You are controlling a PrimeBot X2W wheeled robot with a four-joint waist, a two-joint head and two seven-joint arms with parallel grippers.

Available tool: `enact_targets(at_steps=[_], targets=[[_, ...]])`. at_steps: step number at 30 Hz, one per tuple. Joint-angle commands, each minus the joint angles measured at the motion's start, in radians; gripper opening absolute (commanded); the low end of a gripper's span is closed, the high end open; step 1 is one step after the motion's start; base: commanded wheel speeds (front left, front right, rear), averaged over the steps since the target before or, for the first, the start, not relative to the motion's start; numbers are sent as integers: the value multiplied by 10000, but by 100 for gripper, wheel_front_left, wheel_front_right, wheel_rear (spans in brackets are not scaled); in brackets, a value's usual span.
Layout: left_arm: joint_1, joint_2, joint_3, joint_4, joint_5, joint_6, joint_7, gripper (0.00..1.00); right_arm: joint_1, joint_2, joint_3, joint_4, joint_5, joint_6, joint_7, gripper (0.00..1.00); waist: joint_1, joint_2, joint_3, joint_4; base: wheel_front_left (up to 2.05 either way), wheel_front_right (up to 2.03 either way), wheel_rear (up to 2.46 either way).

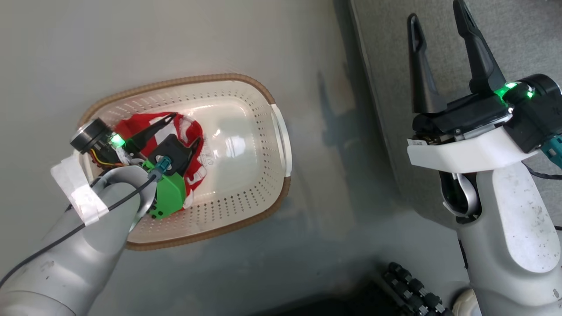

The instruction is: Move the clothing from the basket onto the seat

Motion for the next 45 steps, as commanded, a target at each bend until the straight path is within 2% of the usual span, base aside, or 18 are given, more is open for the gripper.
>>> enact_targets(at_steps=[1,13,20,29,39,40,41,42,45], targets=[[-323,153,-216,261,-31,-24,-6,100,-146,-14,38,-43,41,-7,-20,100,-1,0,642,-381,0,0,0],[-1636,269,-2491,2435,-450,-23,166,100,-411,-14,71,-264,405,-7,-20,100,-1,0,1714,-783,0,0,0],[-2233,257,-3537,3352,-670,-23,1195,100,-555,-14,69,-512,488,-7,-19,100,-1,0,2327,-897,0,0,0],[-2692,406,-4073,3723,-876,-23,2189,100,-501,-14,123,-954,354,-7,-19,100,-1,0,2950,-1049,0,0,0],[-2876,227,-4259,3867,-965,-25,2789,100,-261,-15,-20,-1263,271,-7,-19,100,-1,0,3282,-1116,0,0,0],[-2879,213,-4280,3898,-827,-23,2959,77,-271,-15,-36,-1273,269,-7,-19,100,-1,0,3294,-1116,0,0,0],[-2856,199,-4294,3931,-783,-23,3103,29,-288,-15,-52,-1281,268,-7,-19,100,-1,0,3297,-1117,0,0,0],[-2863,192,-4299,3943,-773,-25,3141,0,-301,-15,-66,-1290,262,-7,-19,100,-1,0,3296,-1115,0,0,0],[-2917,109,-4304,3958,-745,-8,3189,0,-327,-15,-113,-1295,232,-7,-19,100,-1,0,3250,-1075,0,0,0]])
